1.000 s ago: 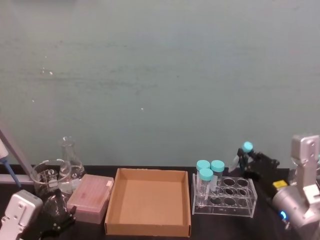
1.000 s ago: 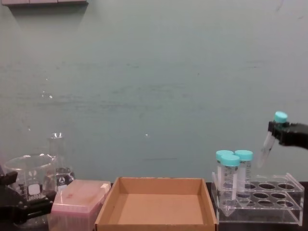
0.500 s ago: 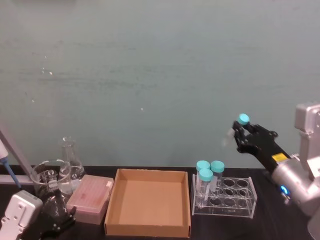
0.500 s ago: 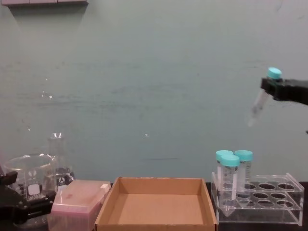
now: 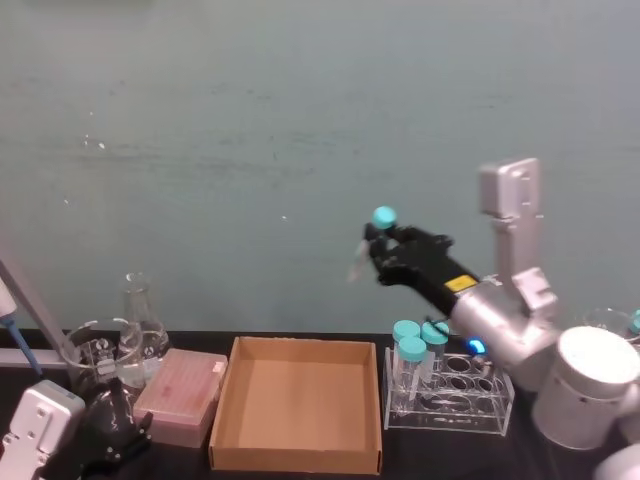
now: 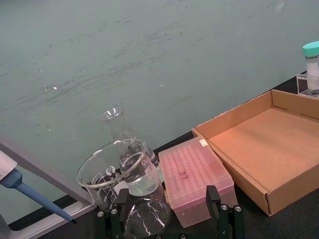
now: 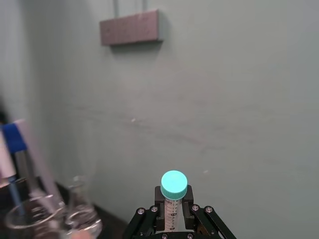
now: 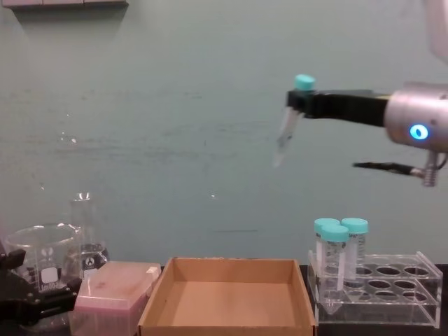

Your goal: Use the right hand to move the test tube from the test tube rack into the box.

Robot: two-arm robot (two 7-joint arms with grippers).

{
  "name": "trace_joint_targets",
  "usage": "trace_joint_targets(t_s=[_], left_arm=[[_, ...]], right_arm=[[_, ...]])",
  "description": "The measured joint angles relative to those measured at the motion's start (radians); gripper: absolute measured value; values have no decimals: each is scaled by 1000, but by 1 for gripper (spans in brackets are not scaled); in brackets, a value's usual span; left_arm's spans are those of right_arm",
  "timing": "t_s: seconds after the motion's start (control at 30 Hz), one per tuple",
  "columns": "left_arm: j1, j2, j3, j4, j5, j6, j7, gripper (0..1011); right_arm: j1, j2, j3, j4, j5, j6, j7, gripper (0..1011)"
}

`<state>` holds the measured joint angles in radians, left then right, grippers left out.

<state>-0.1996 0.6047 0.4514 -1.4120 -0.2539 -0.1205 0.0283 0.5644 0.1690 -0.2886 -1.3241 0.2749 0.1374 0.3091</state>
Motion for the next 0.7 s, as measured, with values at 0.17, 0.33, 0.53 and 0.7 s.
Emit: trace_joint_targets(t_s=[0.17, 0.33, 0.53, 0.7], left_arm=[[0, 0, 0, 0, 0, 0, 0, 1000], [0, 0, 0, 0, 0, 0, 0, 1000], [0, 0, 0, 0, 0, 0, 0, 1000], [0, 0, 0, 0, 0, 0, 0, 1000]], right_arm=[[24, -33, -34, 38, 13, 76, -4, 209], [55, -63, -66, 106, 10, 115, -25, 209], [100, -98, -99, 217, -25, 102, -42, 209], [132, -123, -119, 293, -51, 86, -46, 209]])
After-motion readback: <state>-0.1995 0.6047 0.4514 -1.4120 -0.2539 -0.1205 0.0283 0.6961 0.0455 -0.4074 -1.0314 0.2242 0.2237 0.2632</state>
